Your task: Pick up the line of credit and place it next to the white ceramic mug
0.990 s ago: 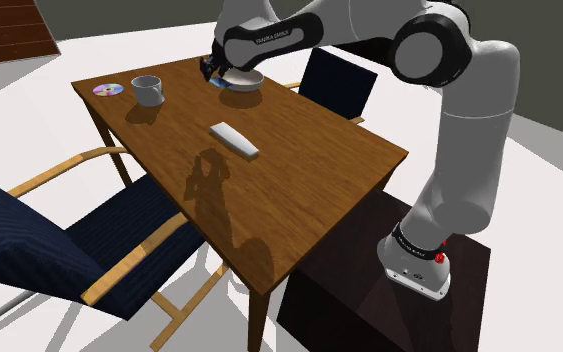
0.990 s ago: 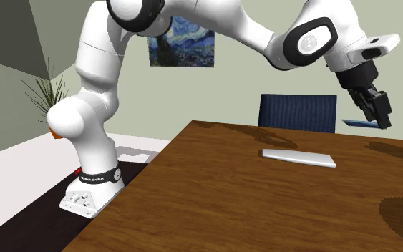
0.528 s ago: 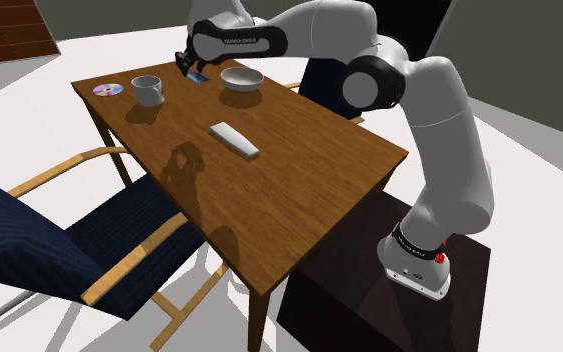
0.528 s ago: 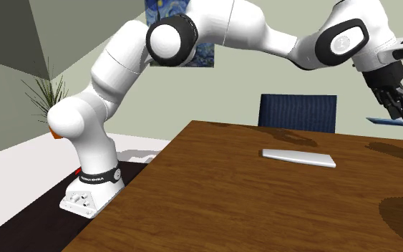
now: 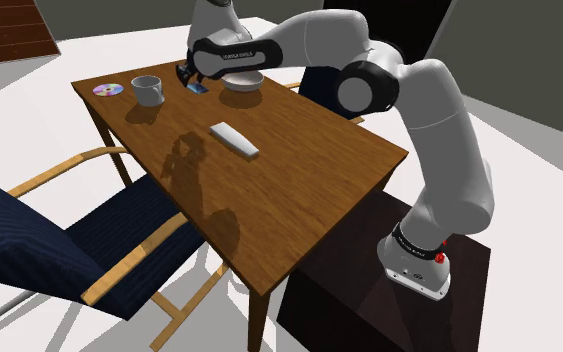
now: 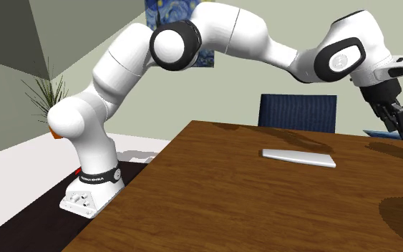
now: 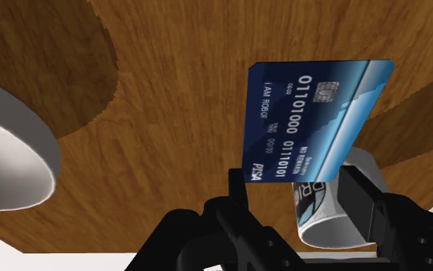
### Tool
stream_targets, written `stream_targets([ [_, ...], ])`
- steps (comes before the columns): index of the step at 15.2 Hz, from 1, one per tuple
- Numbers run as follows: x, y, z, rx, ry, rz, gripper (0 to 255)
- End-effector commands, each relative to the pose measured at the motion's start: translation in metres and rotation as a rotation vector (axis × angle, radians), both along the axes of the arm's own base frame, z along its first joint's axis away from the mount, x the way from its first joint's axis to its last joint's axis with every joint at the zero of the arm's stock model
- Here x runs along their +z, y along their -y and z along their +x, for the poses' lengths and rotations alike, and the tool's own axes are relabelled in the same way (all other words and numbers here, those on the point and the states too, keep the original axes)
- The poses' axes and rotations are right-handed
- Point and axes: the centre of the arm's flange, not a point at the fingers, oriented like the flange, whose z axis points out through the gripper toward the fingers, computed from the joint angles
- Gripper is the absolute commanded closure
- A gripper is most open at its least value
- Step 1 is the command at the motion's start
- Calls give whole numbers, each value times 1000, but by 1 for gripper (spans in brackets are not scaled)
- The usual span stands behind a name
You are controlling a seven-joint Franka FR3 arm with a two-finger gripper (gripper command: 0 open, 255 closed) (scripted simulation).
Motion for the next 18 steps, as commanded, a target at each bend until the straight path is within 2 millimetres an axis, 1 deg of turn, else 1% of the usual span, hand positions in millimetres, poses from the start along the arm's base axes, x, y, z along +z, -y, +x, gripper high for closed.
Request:
stream_targets([
  [1,-11,1,0,0,0,0,255],
  [16,-90,1,0,0,0,0,255],
  [17,-98,1,0,0,0,0,255],
  [18,-98,1,0,0,0,0,255],
])
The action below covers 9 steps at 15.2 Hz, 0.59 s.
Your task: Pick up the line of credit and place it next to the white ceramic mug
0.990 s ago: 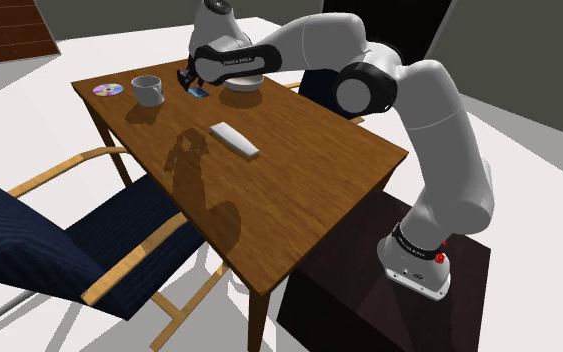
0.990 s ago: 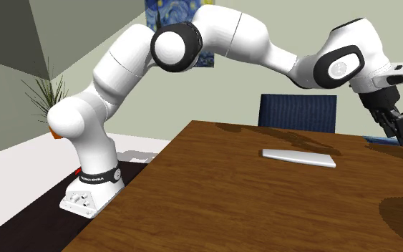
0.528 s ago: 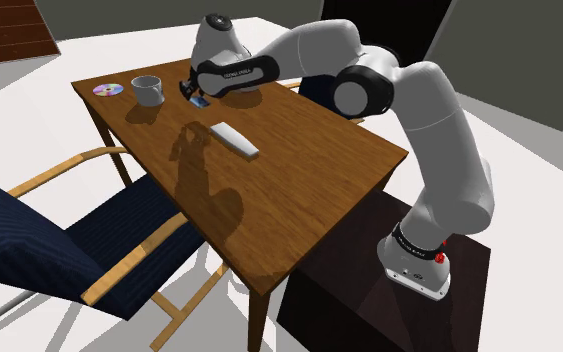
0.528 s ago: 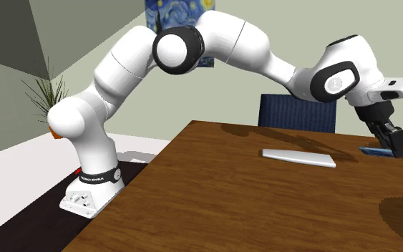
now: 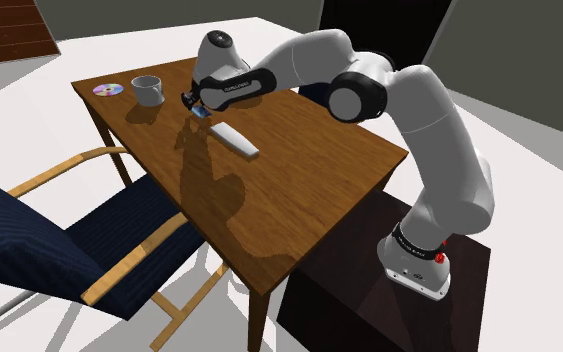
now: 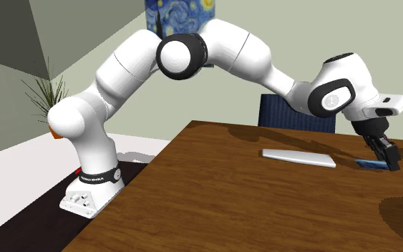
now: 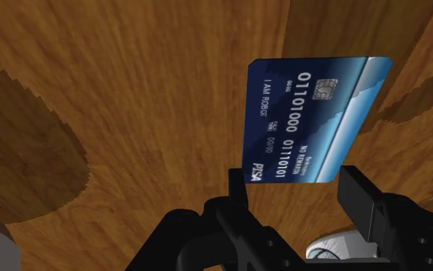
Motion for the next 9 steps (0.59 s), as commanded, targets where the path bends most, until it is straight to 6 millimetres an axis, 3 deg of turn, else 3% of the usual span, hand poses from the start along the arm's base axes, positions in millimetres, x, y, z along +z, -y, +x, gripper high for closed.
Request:
stream_targets([
  [1,-3,0,0,0,1,0,255],
  [7,-3,0,0,0,1,0,255],
  [8,-3,0,0,0,1,0,0],
  [9,-3,0,0,0,1,0,0],
])
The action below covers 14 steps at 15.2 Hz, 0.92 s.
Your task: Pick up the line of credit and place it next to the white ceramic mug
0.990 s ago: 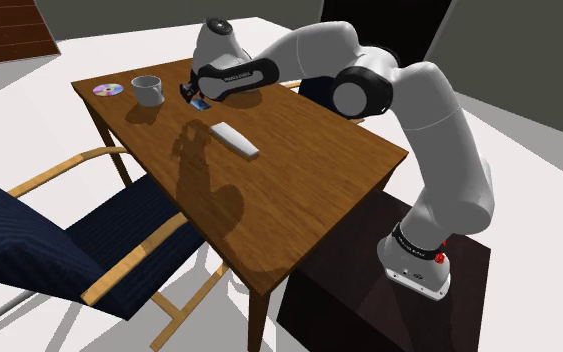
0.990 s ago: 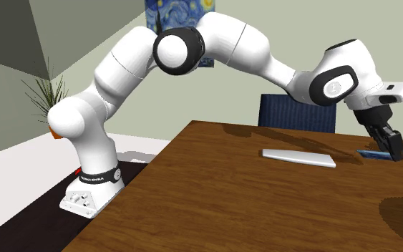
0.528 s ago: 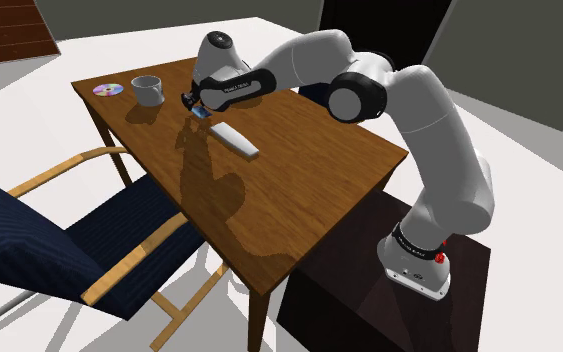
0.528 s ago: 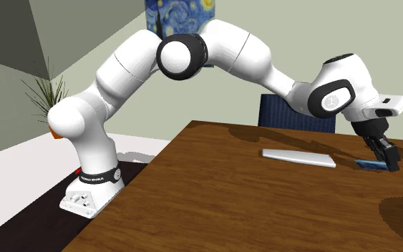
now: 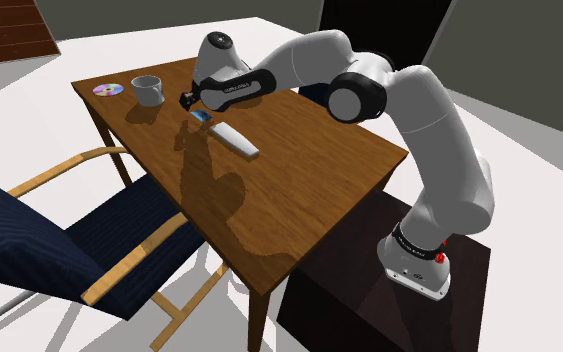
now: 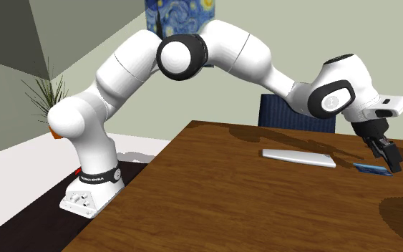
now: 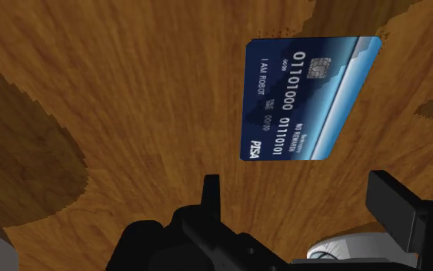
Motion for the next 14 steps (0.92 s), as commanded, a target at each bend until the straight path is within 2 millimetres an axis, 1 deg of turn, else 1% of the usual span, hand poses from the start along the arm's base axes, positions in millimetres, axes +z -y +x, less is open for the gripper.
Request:
stream_targets([
  [1,0,0,0,0,0,0,0],
  [4,0,0,0,0,0,0,0],
  [8,42,-3,-27,0,0,0,0],
  [14,42,-3,-27,0,0,0,0],
])
